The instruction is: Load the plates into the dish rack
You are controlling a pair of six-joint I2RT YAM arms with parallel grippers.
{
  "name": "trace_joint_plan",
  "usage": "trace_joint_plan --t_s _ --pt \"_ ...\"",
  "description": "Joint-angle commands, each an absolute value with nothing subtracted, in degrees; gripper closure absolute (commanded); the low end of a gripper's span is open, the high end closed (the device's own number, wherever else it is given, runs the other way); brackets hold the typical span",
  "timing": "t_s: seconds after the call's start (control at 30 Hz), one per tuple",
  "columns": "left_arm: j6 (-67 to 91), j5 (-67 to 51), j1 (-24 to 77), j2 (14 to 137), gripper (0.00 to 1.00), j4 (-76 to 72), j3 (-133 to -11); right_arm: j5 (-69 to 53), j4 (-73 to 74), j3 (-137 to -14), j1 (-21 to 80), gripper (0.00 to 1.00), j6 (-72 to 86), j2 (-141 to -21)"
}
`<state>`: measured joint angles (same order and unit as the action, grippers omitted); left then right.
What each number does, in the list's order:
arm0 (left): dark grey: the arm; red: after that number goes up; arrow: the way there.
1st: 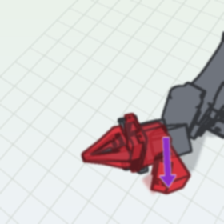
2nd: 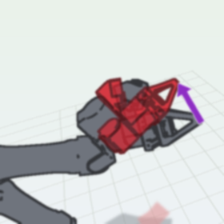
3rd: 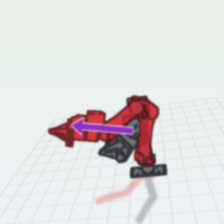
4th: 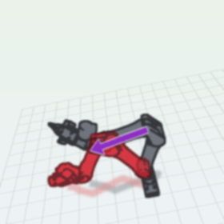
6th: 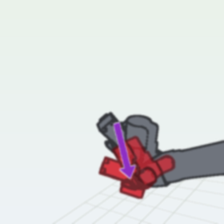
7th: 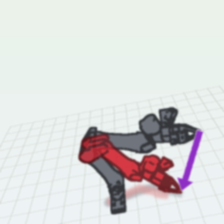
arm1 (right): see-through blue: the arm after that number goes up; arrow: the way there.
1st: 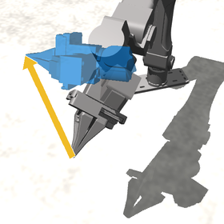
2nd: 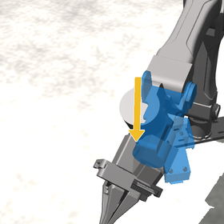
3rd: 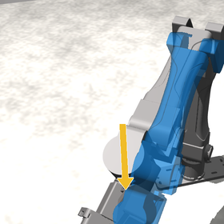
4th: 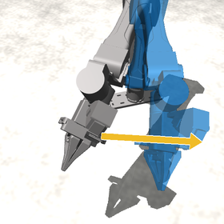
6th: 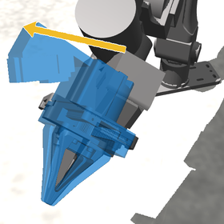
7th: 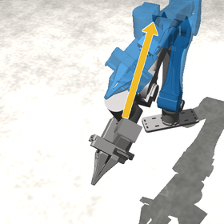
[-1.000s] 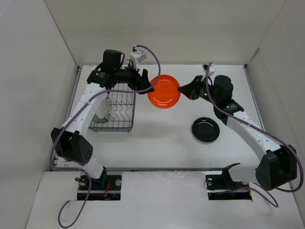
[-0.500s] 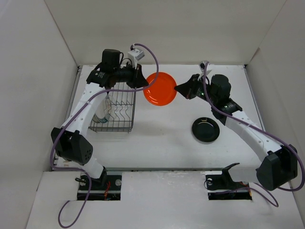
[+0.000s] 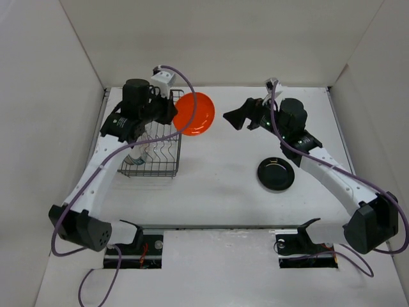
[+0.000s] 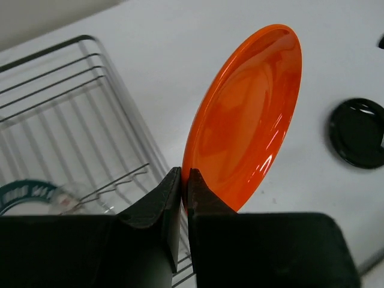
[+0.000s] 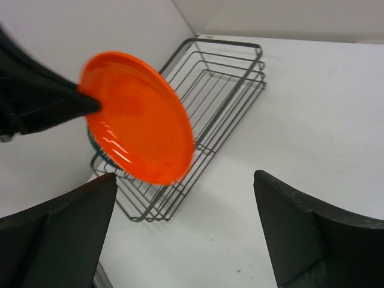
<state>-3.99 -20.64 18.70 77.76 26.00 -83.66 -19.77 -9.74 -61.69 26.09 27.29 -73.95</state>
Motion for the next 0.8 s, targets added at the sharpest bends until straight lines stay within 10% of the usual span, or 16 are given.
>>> trace_joint_plan --t_s 0.0,0.27,0.77 --pt "-2.37 0.92 18.81 71.02 1.0 23.81 -82.18 -12.67 -8.19 -64.07 26.54 0.0 27.6 -74.27" --pt "-3.69 32.13 18.81 69.26 1.0 28.65 -76.48 -6.6 -0.79 -66.01 26.54 0.0 27.6 -75.41" --pt "-0.79 35.07 18.81 73.82 1.0 30.23 -71.46 -7.82 1.14 -65.92 25.49 0.0 27.07 -75.41"
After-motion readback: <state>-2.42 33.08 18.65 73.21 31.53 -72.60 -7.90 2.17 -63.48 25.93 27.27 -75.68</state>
